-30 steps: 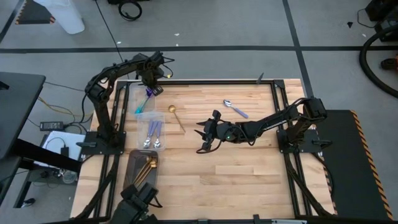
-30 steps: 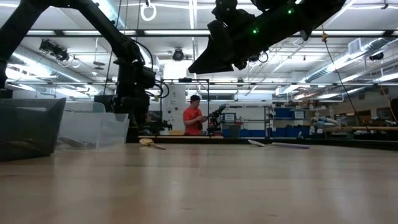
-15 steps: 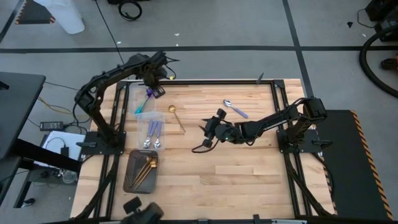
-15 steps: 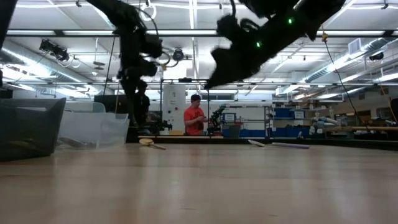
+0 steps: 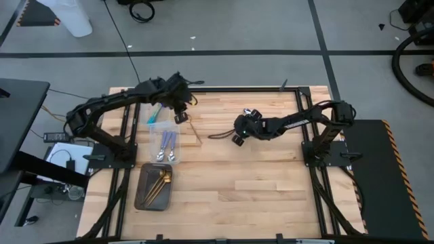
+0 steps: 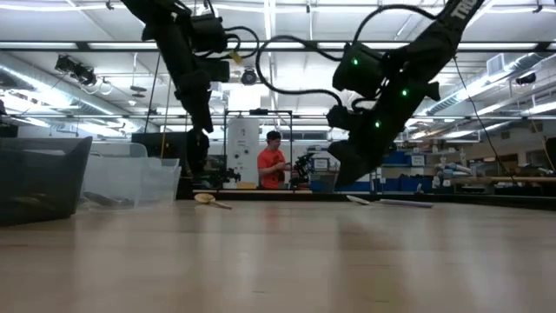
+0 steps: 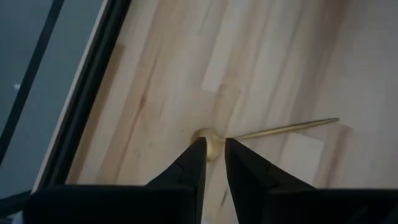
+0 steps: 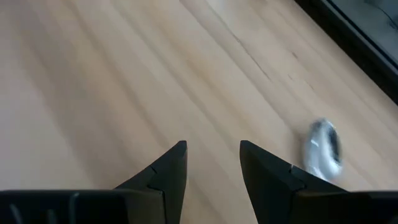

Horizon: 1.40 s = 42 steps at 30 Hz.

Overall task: Sort silverware by color (type)
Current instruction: Put the blue spoon into the bottom transparent bin

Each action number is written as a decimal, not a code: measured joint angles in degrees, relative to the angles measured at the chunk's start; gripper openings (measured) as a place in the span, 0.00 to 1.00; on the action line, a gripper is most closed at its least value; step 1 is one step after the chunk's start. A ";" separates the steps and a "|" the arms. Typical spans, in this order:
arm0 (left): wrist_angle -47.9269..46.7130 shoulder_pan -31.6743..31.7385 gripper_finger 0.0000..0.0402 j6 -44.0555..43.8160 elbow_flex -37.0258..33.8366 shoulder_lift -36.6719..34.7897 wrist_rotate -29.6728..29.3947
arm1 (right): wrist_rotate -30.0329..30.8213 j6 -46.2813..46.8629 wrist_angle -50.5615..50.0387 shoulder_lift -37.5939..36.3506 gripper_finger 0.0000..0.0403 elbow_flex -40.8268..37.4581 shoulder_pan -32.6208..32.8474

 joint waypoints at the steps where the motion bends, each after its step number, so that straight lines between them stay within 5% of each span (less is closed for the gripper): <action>1: 0.87 -0.59 0.16 0.00 -1.12 -0.87 -0.01 | -0.03 -0.07 0.01 0.00 0.39 -0.30 -0.64; 16: 14.25 -6.65 0.16 -5.44 -18.53 -15.52 0.04 | -2.23 0.44 -1.40 -9.57 0.43 -8.31 -10.05; 29: 15.26 -13.22 0.16 -10.52 -20.51 -21.22 0.17 | -11.37 -0.77 2.83 -14.08 0.59 -18.54 -17.50; 35: 15.17 -15.17 0.16 -11.74 -20.51 -21.14 0.15 | -11.97 0.70 3.70 -14.21 0.50 -20.28 -17.61; 42: 15.10 -16.78 0.17 -12.03 -20.51 -21.14 0.11 | -13.54 2.07 3.28 -14.23 0.27 -20.33 -17.57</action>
